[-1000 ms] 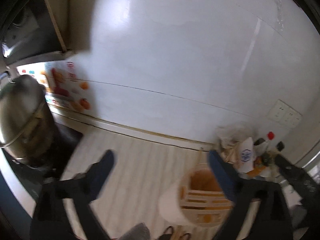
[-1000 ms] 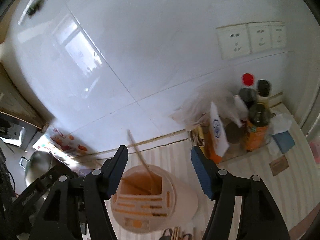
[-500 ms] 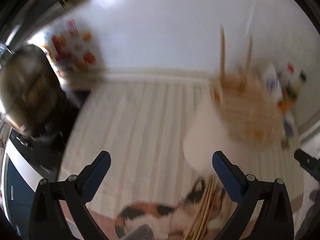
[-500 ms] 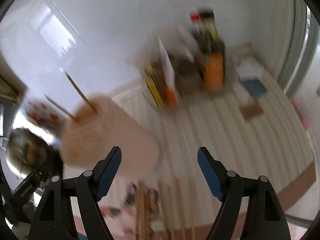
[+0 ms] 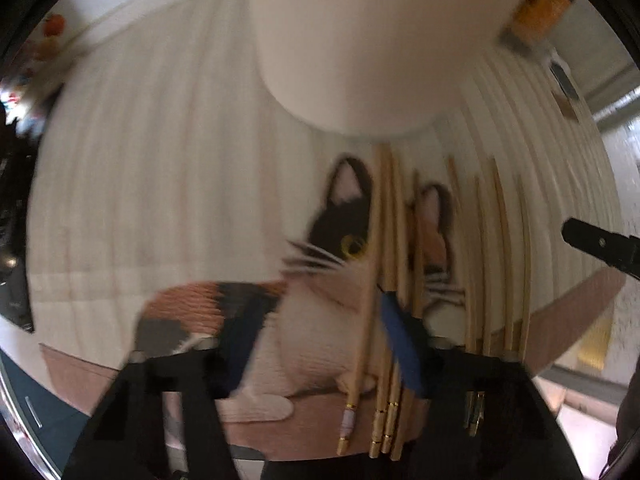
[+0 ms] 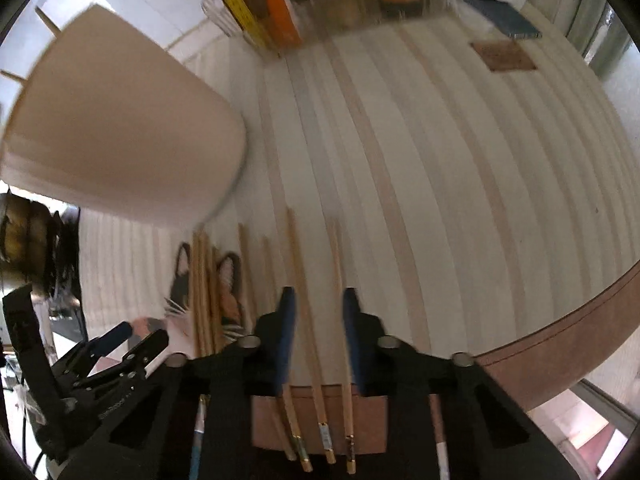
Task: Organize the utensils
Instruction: 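Grasp another chopstick with the left tool while the right tool grasps one, then carry the left tool's chopstick into the holder while the right tool inserts its own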
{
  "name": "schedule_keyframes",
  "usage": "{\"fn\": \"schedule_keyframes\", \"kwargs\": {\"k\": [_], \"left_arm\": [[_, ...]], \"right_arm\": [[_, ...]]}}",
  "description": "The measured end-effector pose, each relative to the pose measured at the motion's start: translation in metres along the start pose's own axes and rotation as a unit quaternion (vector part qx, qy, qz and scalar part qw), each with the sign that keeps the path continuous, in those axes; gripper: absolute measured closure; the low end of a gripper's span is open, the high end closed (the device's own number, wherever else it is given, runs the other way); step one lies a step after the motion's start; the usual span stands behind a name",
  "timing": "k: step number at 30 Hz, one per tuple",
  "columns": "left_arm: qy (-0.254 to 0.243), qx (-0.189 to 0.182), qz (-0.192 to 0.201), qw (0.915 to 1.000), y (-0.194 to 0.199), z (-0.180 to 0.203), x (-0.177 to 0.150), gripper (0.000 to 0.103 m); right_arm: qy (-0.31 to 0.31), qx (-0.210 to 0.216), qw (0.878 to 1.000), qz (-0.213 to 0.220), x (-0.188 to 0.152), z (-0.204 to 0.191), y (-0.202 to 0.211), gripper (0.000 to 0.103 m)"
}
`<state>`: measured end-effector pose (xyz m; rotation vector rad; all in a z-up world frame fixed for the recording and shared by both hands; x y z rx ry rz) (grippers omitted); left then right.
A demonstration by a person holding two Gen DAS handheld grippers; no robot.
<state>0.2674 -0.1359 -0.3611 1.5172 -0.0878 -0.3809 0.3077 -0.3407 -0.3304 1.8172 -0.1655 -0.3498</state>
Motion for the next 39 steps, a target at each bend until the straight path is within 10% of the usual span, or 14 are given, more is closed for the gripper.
{"fn": "schedule_keyframes", "kwargs": {"k": [10,21,39], "left_arm": [[-0.032,0.038,-0.016,0.9986,-0.021,0.024,0.001,0.098],[0.089,0.009,-0.021,0.9957,-0.029,-0.024,-0.022,0.098],[0.081,0.019,-0.018,0.9964,-0.028,-0.023,-0.024,0.097]], "right_arm": [[0.037,-0.042,0.997,-0.054,-0.011,0.003,-0.03,0.083],[0.073,-0.133,0.985,-0.082,-0.02,-0.006,-0.057,0.095],[0.095,-0.166,0.978,-0.089,-0.002,-0.015,-0.062,0.091]]}}
Point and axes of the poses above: each gripper's, at about its wrist camera, not at the fingertips, and y roughly against the way its jaws point, z to its right, x to its top, the point moved 6 cm from there along -y, roughly the way its jaws point, and after that the axes turned 15 degrees about -z, right-handed, at the moved point
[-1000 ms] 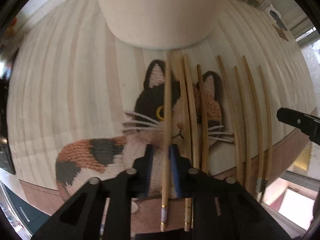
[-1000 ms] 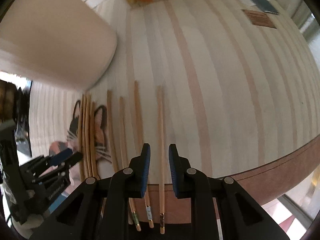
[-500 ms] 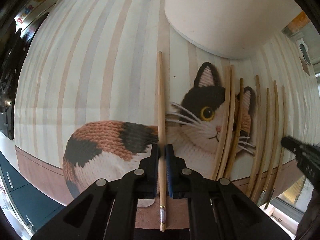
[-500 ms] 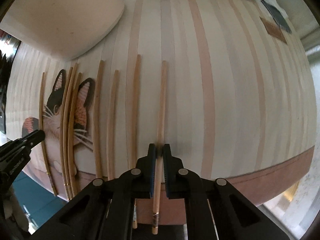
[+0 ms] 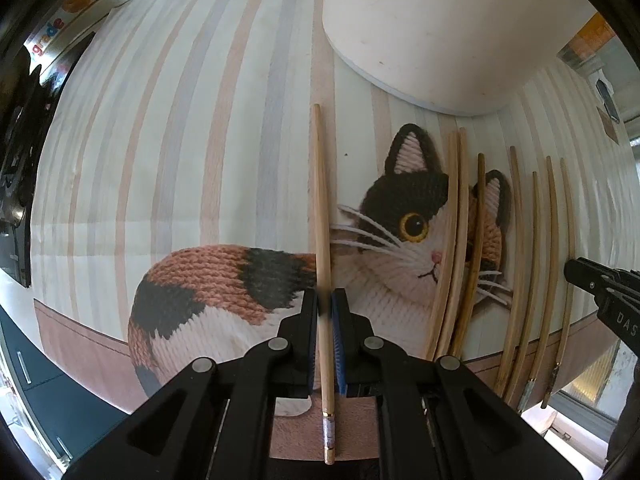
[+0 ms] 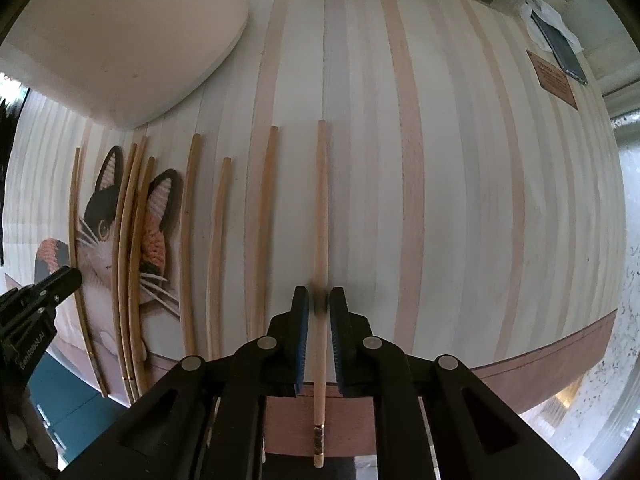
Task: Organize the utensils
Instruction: 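Carry the left tool's chopstick into the holder while the right tool inserts its own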
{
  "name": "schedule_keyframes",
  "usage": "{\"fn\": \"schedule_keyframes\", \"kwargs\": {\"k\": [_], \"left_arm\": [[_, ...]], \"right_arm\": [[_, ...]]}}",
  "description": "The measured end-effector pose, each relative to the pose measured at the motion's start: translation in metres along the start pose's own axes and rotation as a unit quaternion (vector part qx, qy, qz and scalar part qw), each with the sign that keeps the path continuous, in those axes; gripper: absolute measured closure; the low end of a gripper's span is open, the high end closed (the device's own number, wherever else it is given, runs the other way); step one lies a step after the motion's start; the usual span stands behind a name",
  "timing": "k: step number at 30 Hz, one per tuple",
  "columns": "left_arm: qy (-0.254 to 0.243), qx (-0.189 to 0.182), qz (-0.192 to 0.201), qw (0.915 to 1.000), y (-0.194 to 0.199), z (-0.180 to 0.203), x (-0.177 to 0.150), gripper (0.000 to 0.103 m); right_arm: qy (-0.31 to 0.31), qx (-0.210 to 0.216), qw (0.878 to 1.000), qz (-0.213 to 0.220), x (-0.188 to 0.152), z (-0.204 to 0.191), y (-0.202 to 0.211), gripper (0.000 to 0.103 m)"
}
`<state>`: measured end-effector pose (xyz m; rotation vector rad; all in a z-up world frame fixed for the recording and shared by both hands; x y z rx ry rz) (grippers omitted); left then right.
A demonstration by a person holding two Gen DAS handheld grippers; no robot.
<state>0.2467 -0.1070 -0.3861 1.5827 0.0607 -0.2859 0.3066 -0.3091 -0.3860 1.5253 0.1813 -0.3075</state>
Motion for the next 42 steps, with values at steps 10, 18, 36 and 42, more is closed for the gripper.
{"fn": "schedule_keyframes", "kwargs": {"k": [10,18,36,42], "left_arm": [[-0.004,0.001,-0.003,1.0,0.004,-0.003,0.009,0.096],[-0.021,0.017,-0.007,0.9996,0.007,0.0,0.028,0.097],[0.011,0.041,0.105,0.9936,0.076,-0.027,0.04,0.099],[0.049,0.023,0.167,0.9844,0.126,-0.046,0.036,0.099]], "right_arm": [[-0.006,0.015,1.0,-0.022,-0.018,-0.006,-0.008,0.095],[-0.005,0.023,0.999,-0.026,-0.008,-0.001,-0.005,0.083],[-0.062,0.041,0.993,0.092,-0.007,0.016,0.041,0.096],[-0.081,0.066,0.984,0.146,-0.007,0.028,0.088,0.096]]}}
Point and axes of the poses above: each gripper's, at about its wrist camera, not at the fingertips, and y roughly against the way its jaws point, z to its right, x to its top, the point moved 6 cm from there along -y, roughly the way its jaws point, and after that the axes turned 15 degrees about -z, right-handed, at the moved point
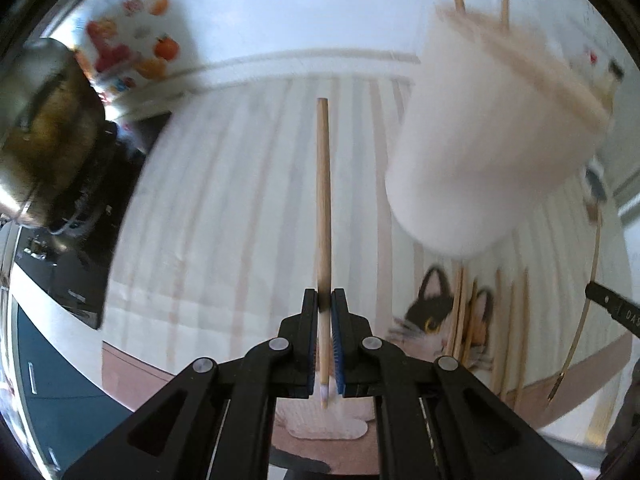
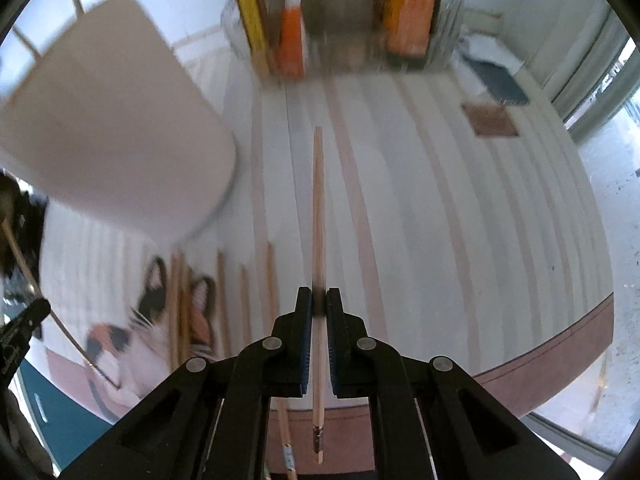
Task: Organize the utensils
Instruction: 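Carry the left tool's chopstick into the holder while the right tool inserts its own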
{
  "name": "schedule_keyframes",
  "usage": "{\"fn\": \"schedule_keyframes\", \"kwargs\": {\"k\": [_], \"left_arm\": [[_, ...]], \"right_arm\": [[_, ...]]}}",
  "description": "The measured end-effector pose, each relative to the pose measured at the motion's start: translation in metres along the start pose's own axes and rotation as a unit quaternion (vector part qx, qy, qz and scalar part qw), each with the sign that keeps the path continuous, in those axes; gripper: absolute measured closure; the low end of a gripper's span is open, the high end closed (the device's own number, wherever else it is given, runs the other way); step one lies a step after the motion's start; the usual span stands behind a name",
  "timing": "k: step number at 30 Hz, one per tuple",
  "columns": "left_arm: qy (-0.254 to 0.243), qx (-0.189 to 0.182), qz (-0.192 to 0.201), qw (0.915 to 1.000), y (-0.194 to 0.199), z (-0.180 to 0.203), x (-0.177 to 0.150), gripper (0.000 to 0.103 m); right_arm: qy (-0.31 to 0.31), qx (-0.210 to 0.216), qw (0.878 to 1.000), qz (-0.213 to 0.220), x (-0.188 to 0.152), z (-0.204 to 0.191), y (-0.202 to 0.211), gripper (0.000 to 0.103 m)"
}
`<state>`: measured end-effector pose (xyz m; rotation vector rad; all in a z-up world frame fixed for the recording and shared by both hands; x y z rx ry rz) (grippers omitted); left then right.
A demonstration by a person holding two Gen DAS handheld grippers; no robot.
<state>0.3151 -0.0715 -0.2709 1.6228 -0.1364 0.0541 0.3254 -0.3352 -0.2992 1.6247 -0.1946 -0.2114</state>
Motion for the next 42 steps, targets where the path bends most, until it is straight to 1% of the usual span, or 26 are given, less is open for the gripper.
{"fn": "schedule_keyframes", "kwargs": {"k": [1,2,4,7,9,10,12,14,16,18,20,23,24,26,28,29,31,34,37,42], "left_arm": [[0.012,-0.007,0.014,0.9998,0.011,-0.004,0.005,0.099],[0.019,-0.011,0.022,0.9995,0.019,-0.007,0.0,0.099],[0.041,-0.025,0.046,0.9978,0.038,-0.013,0.006,0.099],[0.066,-0.042,0.091,0.9927,0.075,-0.021,0.015,0.099],[0.081,-0.058,0.116,0.9883,0.096,-0.03,0.021,0.099],[0.092,-0.072,0.137,0.9836,0.116,-0.033,0.025,0.099],[0.108,-0.093,0.161,0.9767,0.14,-0.037,0.031,0.099],[0.129,-0.133,0.187,0.9646,0.171,-0.042,0.039,0.099],[0.141,-0.166,0.203,0.9547,0.191,-0.043,0.046,0.099],[0.147,-0.199,0.22,0.9437,0.211,-0.04,0.057,0.099],[0.148,-0.211,0.239,0.9362,0.225,-0.035,0.069,0.099],[0.145,-0.222,0.253,0.9301,0.229,-0.026,0.092,0.099],[0.142,-0.223,0.254,0.9302,0.228,-0.021,0.097,0.099],[0.139,-0.227,0.241,0.9333,0.215,-0.011,0.113,0.099],[0.135,-0.224,0.225,0.9386,0.199,-0.003,0.123,0.099],[0.135,-0.221,0.223,0.9396,0.194,0.0,0.125,0.099],[0.131,-0.208,0.213,0.9455,0.176,0.007,0.134,0.099],[0.124,-0.196,0.2,0.9519,0.158,0.018,0.14,0.099],[0.116,-0.181,0.188,0.9585,0.14,0.023,0.146,0.099],[0.104,-0.174,0.166,0.9651,0.129,0.031,0.147,0.099]], "right_arm": [[-0.004,0.008,1.0,0.012,0.004,-0.001,0.008,0.096],[-0.005,0.015,1.0,0.024,0.008,0.0,0.016,0.096],[-0.008,0.02,0.998,0.056,0.02,-0.005,0.034,0.096],[-0.015,0.037,0.995,0.096,0.033,-0.008,0.064,0.096],[-0.02,0.057,0.991,0.122,0.041,-0.009,0.091,0.096],[-0.023,0.067,0.989,0.132,0.043,-0.01,0.102,0.096],[-0.032,0.101,0.982,0.154,0.052,-0.013,0.13,0.096],[-0.036,0.131,0.976,0.171,0.061,-0.016,0.154,0.096],[-0.038,0.169,0.966,0.19,0.074,-0.021,0.185,0.096],[-0.033,0.195,0.958,0.207,0.083,-0.029,0.21,0.096],[-0.024,0.21,0.952,0.223,0.093,-0.039,0.233,0.096],[-0.021,0.212,0.945,0.25,0.114,-0.051,0.257,0.096],[-0.022,0.214,0.943,0.255,0.122,-0.055,0.26,0.096],[-0.029,0.215,0.941,0.261,0.137,-0.062,0.261,0.096],[-0.036,0.217,0.938,0.267,0.153,-0.068,0.255,0.096],[-0.04,0.217,0.938,0.268,0.16,-0.071,0.251,0.096],[-0.05,0.213,0.935,0.278,0.172,-0.075,0.242,0.096],[-0.067,0.202,0.933,0.291,0.186,-0.079,0.227,0.096],[-0.077,0.201,0.934,0.284,0.193,-0.08,0.207,0.096],[-0.065,0.19,0.939,0.281,0.193,-0.087,0.186,0.096]]}}
Point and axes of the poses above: each gripper's, at about its wrist camera, not at the fingertips, and y roughly against the way its jaws point, z to its right, x to its top, the point moved 6 cm from there along -y, roughly the way its jaws point, and after that the axes turned 15 degrees about -z, right-handed, at the moved point
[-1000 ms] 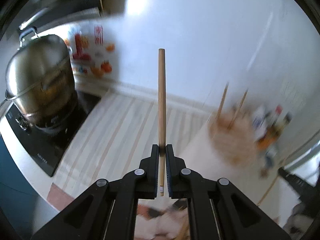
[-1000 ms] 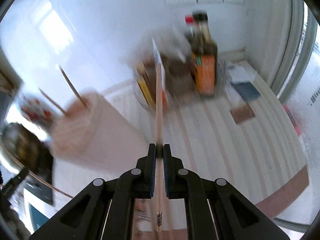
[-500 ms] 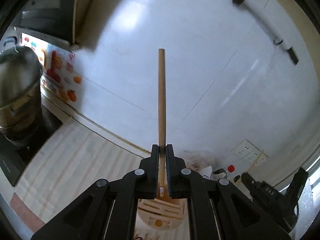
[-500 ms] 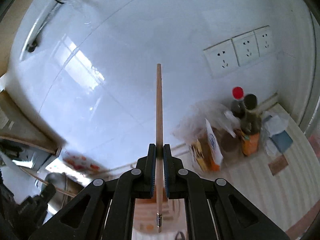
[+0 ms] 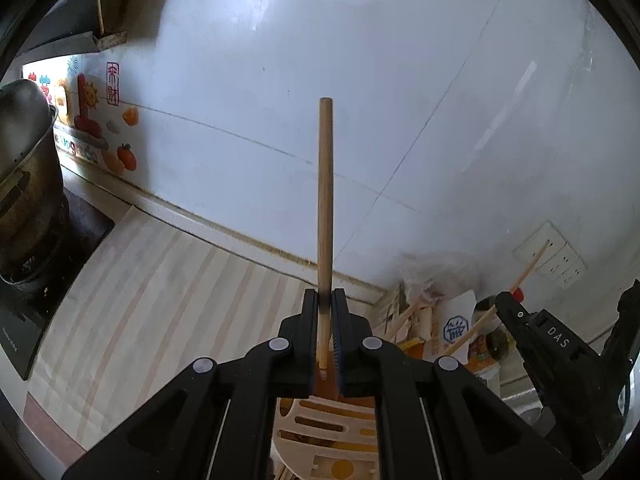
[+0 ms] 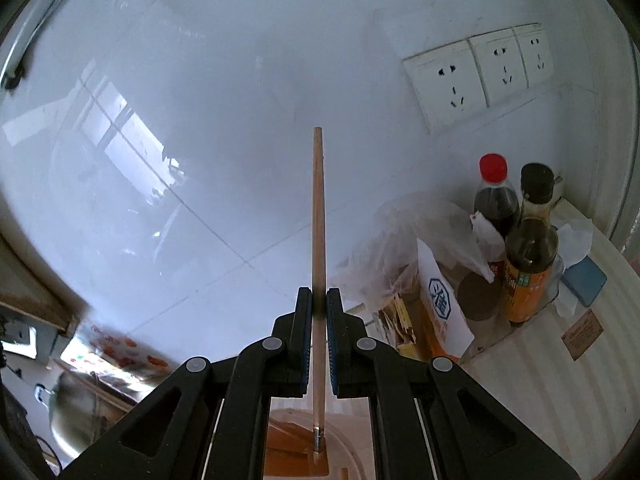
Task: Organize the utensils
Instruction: 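Carry the left tool's chopstick into the holder while the right tool inserts its own, then open the left tool to release its chopstick while the right tool releases too, then grasp a third chopstick with the left tool while the right tool grasps one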
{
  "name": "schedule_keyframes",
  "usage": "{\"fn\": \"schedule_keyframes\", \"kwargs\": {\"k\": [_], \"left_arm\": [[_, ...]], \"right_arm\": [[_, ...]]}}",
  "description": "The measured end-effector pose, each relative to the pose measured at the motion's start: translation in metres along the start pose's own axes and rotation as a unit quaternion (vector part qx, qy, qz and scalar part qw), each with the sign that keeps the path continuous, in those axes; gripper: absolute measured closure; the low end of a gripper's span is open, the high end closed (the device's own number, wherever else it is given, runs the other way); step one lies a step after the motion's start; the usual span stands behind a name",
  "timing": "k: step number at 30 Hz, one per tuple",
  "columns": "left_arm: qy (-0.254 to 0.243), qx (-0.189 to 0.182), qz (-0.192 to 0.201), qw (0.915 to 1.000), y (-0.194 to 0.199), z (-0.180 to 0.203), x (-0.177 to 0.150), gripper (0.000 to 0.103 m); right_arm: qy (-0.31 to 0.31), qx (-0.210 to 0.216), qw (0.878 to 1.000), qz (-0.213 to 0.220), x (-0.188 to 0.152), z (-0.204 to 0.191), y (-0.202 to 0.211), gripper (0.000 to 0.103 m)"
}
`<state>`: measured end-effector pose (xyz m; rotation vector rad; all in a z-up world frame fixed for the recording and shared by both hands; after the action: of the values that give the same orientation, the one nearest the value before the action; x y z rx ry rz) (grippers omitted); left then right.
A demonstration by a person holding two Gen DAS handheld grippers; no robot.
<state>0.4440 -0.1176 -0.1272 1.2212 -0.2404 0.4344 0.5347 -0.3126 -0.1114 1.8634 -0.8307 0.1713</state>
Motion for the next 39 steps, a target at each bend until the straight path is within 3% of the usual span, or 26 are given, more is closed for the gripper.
{"fn": "schedule_keyframes", "kwargs": {"k": [5,6,7,8,9,11,13,16,21,23,28,30,34,37,39], "left_arm": [[-0.025,0.01,-0.026,0.9993,0.008,0.005,-0.005,0.096],[-0.028,0.012,-0.025,0.9992,0.011,0.004,-0.005,0.09],[-0.031,0.019,-0.02,0.9991,0.018,0.003,-0.006,0.085],[-0.031,0.029,-0.017,0.9989,0.024,0.001,-0.006,0.066],[-0.029,0.037,-0.01,0.9989,0.032,-0.004,-0.005,0.045],[-0.024,0.051,0.013,0.9983,0.049,-0.016,-0.004,0.026],[-0.028,0.078,0.03,0.9961,0.064,-0.025,-0.005,0.017],[-0.039,0.123,0.024,0.9914,0.071,-0.039,-0.014,0.001],[-0.057,0.171,0.01,0.9835,0.062,-0.061,-0.039,0.0],[-0.061,0.182,-0.022,0.9812,0.042,-0.072,-0.059,0.0],[-0.086,0.2,-0.094,0.9715,-0.007,-0.088,-0.112,0.0],[-0.099,0.206,-0.125,0.9653,-0.027,-0.09,-0.133,0.0],[-0.128,0.192,-0.193,0.9535,-0.066,-0.089,-0.176,0.001],[-0.134,0.157,-0.251,0.9457,-0.094,-0.088,-0.206,0.014],[-0.134,0.131,-0.291,0.9382,-0.111,-0.087,-0.224,0.037]], "right_arm": [[0.026,0.009,0.999,-0.041,-0.015,-0.005,-0.008,0.094],[0.031,0.011,0.998,-0.052,-0.018,-0.007,-0.009,0.091],[0.036,0.012,0.997,-0.06,-0.021,-0.007,-0.007,0.074],[0.04,0.012,0.997,-0.064,-0.024,-0.006,-0.004,0.051],[0.042,0.012,0.997,-0.065,-0.026,-0.005,0.0,0.044],[0.04,0.012,0.997,-0.061,-0.03,0.0,0.014,0.041],[0.039,0.01,0.997,-0.063,-0.034,0.008,0.028,0.041],[0.035,0.008,0.997,-0.064,-0.042,0.02,0.048,0.041],[0.036,-0.019,0.998,-0.048,-0.065,0.042,0.075,0.029],[0.038,-0.039,0.996,-0.064,-0.08,0.053,0.075,0.029],[0.034,-0.078,0.985,-0.15,-0.132,0.087,0.044,0.03],[0.034,-0.085,0.978,-0.188,-0.156,0.1,0.027,0.037],[0.027,-0.093,0.961,-0.261,-0.203,0.126,-0.004,0.06],[0.023,-0.099,0.95,-0.296,-0.234,0.141,-0.02,0.071],[0.027,-0.104,0.943,-0.315,-0.251,0.147,-0.027,0.072]]}}
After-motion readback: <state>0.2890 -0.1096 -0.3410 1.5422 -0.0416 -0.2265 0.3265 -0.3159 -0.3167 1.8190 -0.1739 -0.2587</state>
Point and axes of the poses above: each gripper's, at about its wrist camera, not at the fingertips, and y roughly against the way its jaws point, z to its right, x to its top, the point moved 6 cm from there along -y, roughly the way its jaws point, and after that the axes turned 15 degrees about -z, right-handed, at the moved point
